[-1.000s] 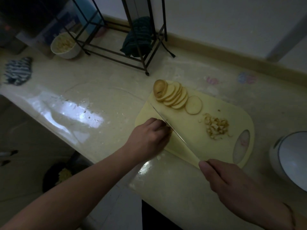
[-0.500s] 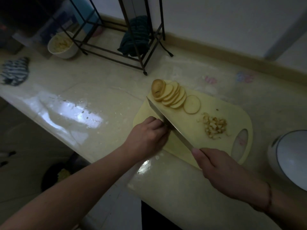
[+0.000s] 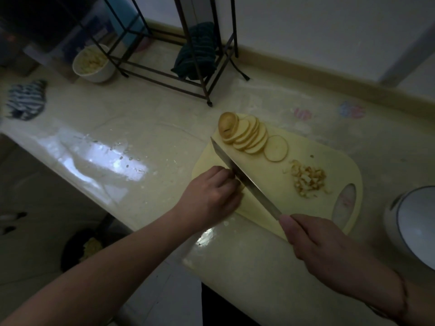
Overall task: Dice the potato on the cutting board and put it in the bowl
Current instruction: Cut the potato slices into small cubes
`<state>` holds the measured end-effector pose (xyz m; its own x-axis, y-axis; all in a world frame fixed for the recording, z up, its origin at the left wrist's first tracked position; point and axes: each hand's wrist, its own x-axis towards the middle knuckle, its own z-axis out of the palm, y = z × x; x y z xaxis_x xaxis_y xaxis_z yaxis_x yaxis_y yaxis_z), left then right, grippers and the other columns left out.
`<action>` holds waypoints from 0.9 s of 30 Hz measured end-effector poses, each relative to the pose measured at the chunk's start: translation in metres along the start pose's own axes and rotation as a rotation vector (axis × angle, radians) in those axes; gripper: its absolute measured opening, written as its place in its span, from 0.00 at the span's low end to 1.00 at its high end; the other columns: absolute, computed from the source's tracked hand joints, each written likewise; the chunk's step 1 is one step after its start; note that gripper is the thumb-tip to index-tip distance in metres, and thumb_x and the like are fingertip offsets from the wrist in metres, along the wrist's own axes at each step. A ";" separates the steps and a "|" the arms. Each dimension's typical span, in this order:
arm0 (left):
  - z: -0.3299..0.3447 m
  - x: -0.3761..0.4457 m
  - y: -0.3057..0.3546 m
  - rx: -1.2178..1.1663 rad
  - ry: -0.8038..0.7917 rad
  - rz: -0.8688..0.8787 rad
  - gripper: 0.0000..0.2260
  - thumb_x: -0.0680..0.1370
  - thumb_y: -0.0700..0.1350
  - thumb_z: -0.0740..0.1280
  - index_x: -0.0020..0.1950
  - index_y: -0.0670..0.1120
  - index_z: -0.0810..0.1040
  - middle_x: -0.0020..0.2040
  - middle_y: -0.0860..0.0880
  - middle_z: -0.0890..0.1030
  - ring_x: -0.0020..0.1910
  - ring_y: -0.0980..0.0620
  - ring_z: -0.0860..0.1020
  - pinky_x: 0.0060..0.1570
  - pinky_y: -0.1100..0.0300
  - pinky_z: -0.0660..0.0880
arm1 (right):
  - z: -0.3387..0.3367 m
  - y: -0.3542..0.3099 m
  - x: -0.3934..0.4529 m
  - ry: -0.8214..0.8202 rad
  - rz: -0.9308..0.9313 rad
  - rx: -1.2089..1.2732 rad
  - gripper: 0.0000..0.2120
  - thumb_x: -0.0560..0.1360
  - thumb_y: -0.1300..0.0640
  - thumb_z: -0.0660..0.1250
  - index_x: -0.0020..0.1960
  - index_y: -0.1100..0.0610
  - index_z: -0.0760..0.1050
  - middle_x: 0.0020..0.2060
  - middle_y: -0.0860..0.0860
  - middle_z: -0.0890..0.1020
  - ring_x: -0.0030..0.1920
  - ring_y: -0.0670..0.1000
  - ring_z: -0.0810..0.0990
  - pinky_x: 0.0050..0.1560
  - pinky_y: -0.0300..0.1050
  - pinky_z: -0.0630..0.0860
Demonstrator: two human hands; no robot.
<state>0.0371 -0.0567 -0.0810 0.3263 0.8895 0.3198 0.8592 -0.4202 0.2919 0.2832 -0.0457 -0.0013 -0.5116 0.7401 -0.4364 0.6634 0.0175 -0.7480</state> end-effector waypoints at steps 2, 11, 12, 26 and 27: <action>-0.001 -0.001 -0.001 -0.005 0.007 0.027 0.06 0.78 0.41 0.70 0.48 0.38 0.83 0.47 0.40 0.81 0.44 0.40 0.79 0.42 0.51 0.77 | 0.001 0.001 0.000 0.003 -0.005 -0.002 0.29 0.72 0.33 0.48 0.33 0.57 0.68 0.27 0.48 0.74 0.29 0.46 0.72 0.36 0.43 0.67; 0.002 -0.002 -0.003 0.006 0.008 0.048 0.06 0.79 0.42 0.70 0.49 0.40 0.84 0.47 0.43 0.82 0.45 0.40 0.80 0.40 0.51 0.78 | 0.004 0.008 -0.006 0.023 -0.039 -0.053 0.29 0.73 0.32 0.46 0.32 0.54 0.69 0.31 0.44 0.77 0.33 0.47 0.75 0.37 0.41 0.68; 0.002 -0.002 -0.004 0.000 0.007 0.045 0.06 0.79 0.42 0.70 0.49 0.41 0.85 0.48 0.43 0.82 0.45 0.41 0.80 0.40 0.51 0.78 | 0.003 0.010 -0.007 0.024 -0.039 -0.061 0.30 0.74 0.31 0.45 0.33 0.54 0.69 0.31 0.44 0.78 0.33 0.47 0.75 0.37 0.41 0.68; 0.004 0.003 -0.007 -0.044 -0.016 0.057 0.07 0.79 0.42 0.68 0.50 0.40 0.85 0.46 0.42 0.82 0.46 0.40 0.80 0.45 0.51 0.78 | 0.011 0.010 0.011 0.007 -0.015 -0.074 0.28 0.72 0.33 0.46 0.33 0.55 0.68 0.28 0.51 0.75 0.34 0.46 0.75 0.40 0.41 0.69; 0.003 0.003 -0.007 -0.039 -0.020 0.062 0.08 0.79 0.42 0.67 0.50 0.40 0.85 0.47 0.42 0.82 0.46 0.40 0.79 0.45 0.51 0.78 | 0.010 0.008 0.014 0.007 -0.010 -0.068 0.27 0.72 0.34 0.46 0.33 0.55 0.68 0.27 0.50 0.75 0.34 0.46 0.75 0.40 0.41 0.68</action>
<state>0.0333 -0.0508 -0.0847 0.3866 0.8647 0.3206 0.8210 -0.4811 0.3073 0.2760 -0.0423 -0.0188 -0.5147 0.7442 -0.4258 0.6941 0.0701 -0.7165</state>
